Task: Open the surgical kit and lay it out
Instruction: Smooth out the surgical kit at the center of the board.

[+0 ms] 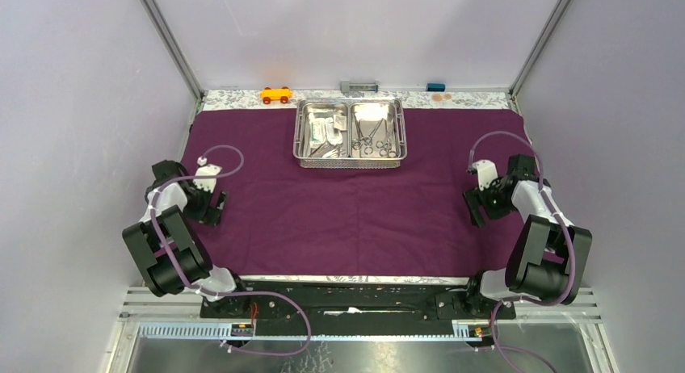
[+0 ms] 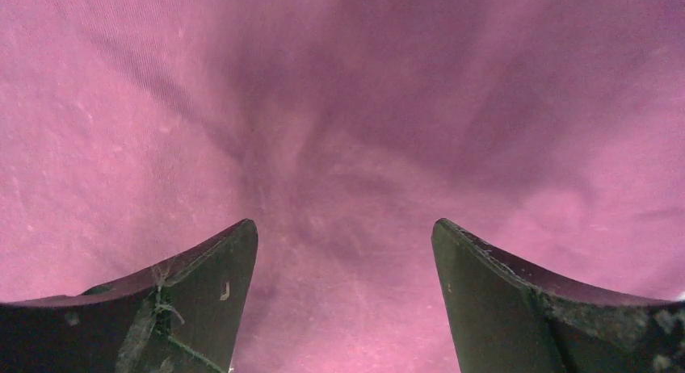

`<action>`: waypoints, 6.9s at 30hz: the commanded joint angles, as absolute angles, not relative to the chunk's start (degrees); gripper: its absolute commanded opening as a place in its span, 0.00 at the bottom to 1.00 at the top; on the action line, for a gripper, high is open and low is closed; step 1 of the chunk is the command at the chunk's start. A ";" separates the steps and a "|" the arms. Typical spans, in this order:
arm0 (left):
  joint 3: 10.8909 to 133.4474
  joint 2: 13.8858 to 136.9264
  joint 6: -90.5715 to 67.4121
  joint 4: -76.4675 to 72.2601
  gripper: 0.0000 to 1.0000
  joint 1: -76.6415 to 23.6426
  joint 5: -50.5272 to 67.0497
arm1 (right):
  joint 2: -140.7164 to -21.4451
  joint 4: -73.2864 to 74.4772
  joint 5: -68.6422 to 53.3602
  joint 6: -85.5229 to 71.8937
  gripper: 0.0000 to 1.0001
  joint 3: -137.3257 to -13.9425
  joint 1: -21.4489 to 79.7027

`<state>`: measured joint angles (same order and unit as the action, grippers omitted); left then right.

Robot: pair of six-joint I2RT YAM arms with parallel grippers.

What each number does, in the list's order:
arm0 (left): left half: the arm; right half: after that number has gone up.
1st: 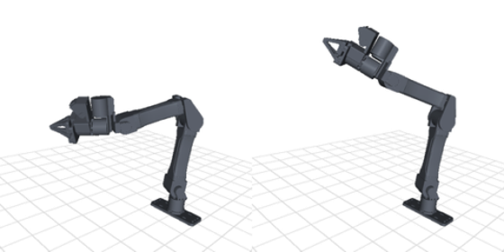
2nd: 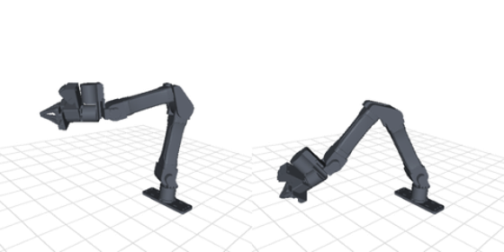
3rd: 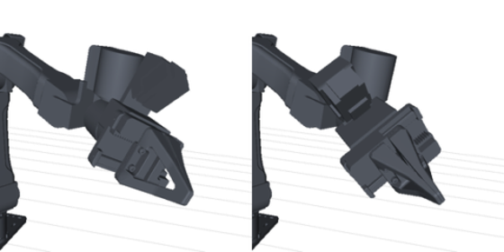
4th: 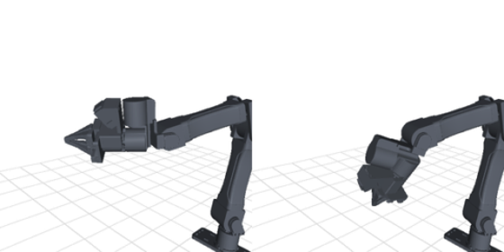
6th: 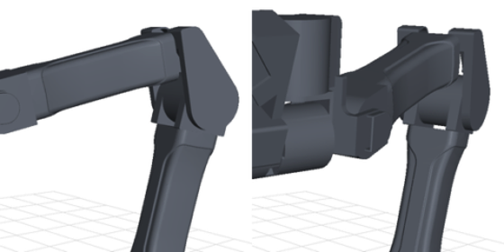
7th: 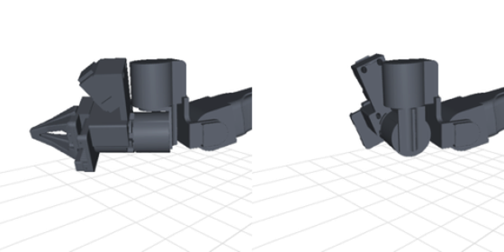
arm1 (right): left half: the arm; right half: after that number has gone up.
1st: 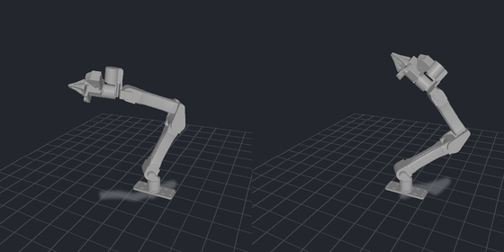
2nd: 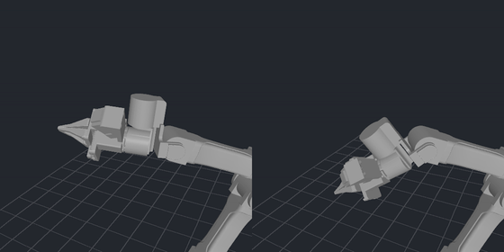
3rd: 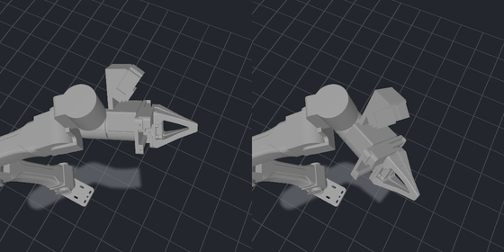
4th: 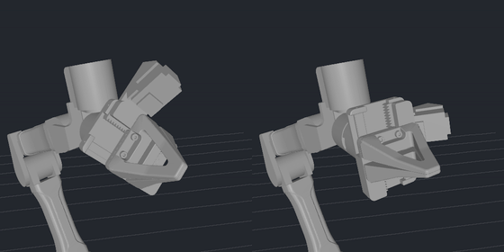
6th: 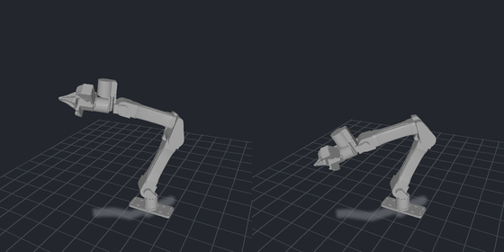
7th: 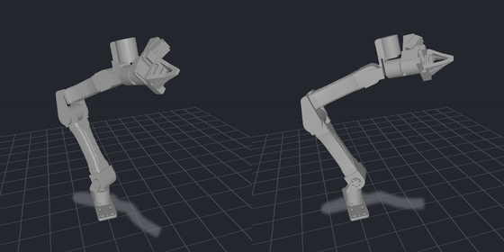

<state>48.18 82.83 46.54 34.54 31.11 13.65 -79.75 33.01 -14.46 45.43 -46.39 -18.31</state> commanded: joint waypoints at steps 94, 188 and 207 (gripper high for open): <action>68.15 87.49 28.74 24.90 0.97 29.83 19.34 | -77.25 31.91 -17.98 42.78 0.87 -54.54 -22.64; 131.82 149.73 9.77 26.46 0.95 14.98 -9.84 | -94.62 24.49 -16.65 30.52 0.92 -68.47 -15.12; 123.74 129.46 10.18 22.28 0.99 16.14 -2.99 | -92.15 24.48 -14.27 31.65 0.93 -65.66 -15.12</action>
<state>127.70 143.68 10.24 24.38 16.32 -8.32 -95.66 24.88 -15.79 30.41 -66.89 -15.27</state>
